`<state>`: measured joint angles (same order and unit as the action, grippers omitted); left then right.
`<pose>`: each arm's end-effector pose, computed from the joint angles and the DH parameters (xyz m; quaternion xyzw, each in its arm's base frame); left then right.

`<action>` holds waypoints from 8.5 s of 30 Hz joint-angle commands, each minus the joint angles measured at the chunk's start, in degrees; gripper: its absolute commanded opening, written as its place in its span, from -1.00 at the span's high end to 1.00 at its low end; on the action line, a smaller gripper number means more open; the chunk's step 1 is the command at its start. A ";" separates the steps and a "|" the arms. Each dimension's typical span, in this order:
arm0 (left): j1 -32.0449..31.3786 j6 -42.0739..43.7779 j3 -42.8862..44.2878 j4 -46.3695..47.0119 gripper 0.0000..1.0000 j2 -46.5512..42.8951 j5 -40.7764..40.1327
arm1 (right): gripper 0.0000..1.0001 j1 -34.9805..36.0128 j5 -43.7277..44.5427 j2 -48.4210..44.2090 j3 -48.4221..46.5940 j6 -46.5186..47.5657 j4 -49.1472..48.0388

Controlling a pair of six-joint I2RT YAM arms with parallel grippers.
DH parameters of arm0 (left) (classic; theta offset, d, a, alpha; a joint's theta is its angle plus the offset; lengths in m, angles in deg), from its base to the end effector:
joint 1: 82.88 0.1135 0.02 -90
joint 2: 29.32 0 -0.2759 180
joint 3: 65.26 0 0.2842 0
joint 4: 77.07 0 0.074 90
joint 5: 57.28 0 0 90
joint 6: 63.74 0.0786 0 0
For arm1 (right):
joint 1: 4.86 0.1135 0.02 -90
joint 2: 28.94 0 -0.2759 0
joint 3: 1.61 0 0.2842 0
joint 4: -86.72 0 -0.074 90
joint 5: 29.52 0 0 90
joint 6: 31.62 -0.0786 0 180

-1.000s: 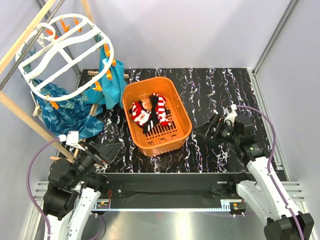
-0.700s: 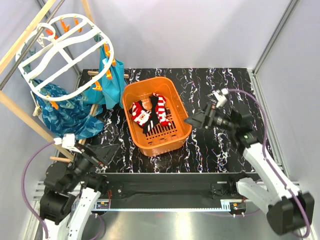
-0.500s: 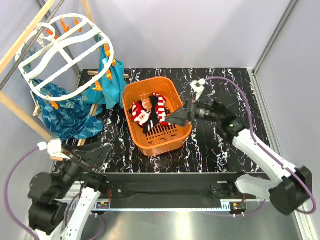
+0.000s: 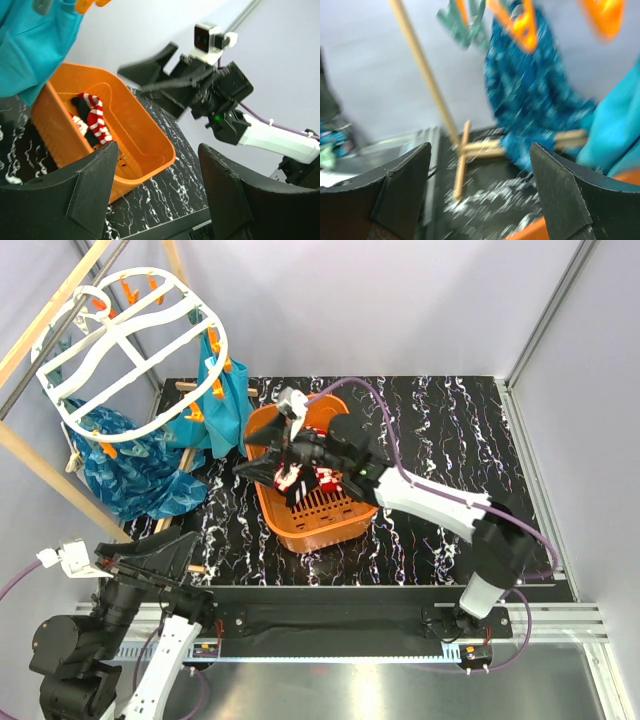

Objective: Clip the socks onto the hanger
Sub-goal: Open the clamp at the hanger.

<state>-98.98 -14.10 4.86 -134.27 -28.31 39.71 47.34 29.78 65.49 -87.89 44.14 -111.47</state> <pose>-0.0082 -0.0076 0.4153 -0.0858 0.6247 -0.4005 0.6648 0.2515 0.3897 0.3730 -0.3933 0.5199 0.5471 0.5250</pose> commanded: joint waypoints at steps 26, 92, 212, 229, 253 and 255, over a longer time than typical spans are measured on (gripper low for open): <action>0.10 -0.69 3.59 -9.65 -0.38 -1.37 -6.37 | -0.35 3.96 9.69 22.90 -33.75 15.56 -1.09; 0.10 -26.35 11.93 22.79 -0.25 30.62 -4.26 | 1.00 -1.93 -27.57 18.77 -50.46 -42.80 26.94; -1.56 -16.15 16.16 24.09 -0.37 39.85 -6.19 | 1.00 -4.04 -31.44 18.68 -49.75 -50.27 21.06; -2.62 -18.97 16.68 27.19 -0.36 41.96 -8.04 | 1.00 -3.95 -32.14 17.80 -48.96 -50.80 20.79; -2.62 -15.36 14.05 27.09 -0.46 42.40 -6.72 | 1.00 -3.60 -33.64 16.57 -49.05 -49.48 22.64; -2.54 -15.01 13.35 26.73 -0.46 42.14 -8.29 | 1.00 -3.60 -33.64 16.57 -48.96 -49.48 22.55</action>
<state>-101.43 -30.66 19.94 -109.68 13.02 32.91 42.75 2.59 85.07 -136.23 -4.73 -87.29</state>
